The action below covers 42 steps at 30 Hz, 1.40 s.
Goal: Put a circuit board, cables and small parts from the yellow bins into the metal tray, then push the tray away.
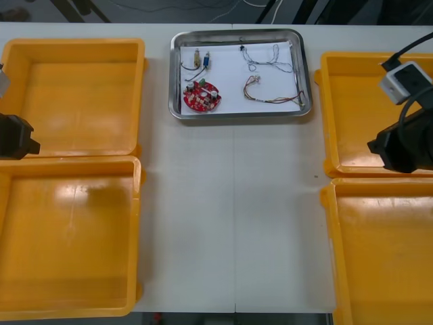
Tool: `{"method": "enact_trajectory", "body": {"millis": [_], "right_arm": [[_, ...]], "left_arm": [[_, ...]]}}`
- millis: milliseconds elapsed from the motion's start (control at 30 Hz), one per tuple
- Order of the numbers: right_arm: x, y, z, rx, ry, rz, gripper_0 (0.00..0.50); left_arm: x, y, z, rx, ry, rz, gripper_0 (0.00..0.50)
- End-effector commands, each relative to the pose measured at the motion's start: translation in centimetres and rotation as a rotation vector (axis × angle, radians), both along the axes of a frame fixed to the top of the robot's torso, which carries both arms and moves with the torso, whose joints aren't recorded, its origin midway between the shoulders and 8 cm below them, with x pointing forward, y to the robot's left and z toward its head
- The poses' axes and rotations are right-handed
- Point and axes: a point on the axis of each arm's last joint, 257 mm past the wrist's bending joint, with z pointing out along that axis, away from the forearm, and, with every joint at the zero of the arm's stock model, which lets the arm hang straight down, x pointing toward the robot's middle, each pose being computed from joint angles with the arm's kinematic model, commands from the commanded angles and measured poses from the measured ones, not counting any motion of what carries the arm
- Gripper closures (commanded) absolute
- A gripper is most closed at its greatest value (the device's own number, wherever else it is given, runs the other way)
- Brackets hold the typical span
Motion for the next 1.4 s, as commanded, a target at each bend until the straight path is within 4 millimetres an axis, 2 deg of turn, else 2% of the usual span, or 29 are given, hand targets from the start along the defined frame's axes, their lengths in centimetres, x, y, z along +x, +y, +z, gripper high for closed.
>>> {"method": "enact_trajectory", "body": {"millis": [33, 300, 533, 700, 833, 1400], "right_arm": [[-1.1, -5.7, -0.3, 0.080, 0.029, -0.165, 0.000], [-1.6, -10.3, -2.0, 0.112, 0.080, -0.303, 0.000], [-2.9, -12.7, -5.3, 0.140, 0.184, -0.371, 0.000], [-3.5, -13.9, -6.8, 0.178, 0.229, -0.421, 0.000], [-3.6, -14.3, -7.3, 0.199, 0.247, -0.437, 0.000], [-3.7, -13.8, -7.3, 0.230, 0.251, -0.436, 0.000]], "left_arm": [[-0.4, 0.1, 0.4, 0.033, -0.015, -0.058, 0.000], [-0.4, 0.1, 0.4, 0.033, -0.015, -0.058, 0.000], [-0.4, 0.1, 0.4, 0.033, -0.015, -0.058, 0.000], [-0.4, 0.1, 0.4, 0.033, -0.015, -0.058, 0.000], [-0.4, 0.1, 0.4, 0.033, -0.015, -0.058, 0.000], [-0.4, 0.1, 0.4, 0.033, -0.015, -0.058, 0.000]]}}
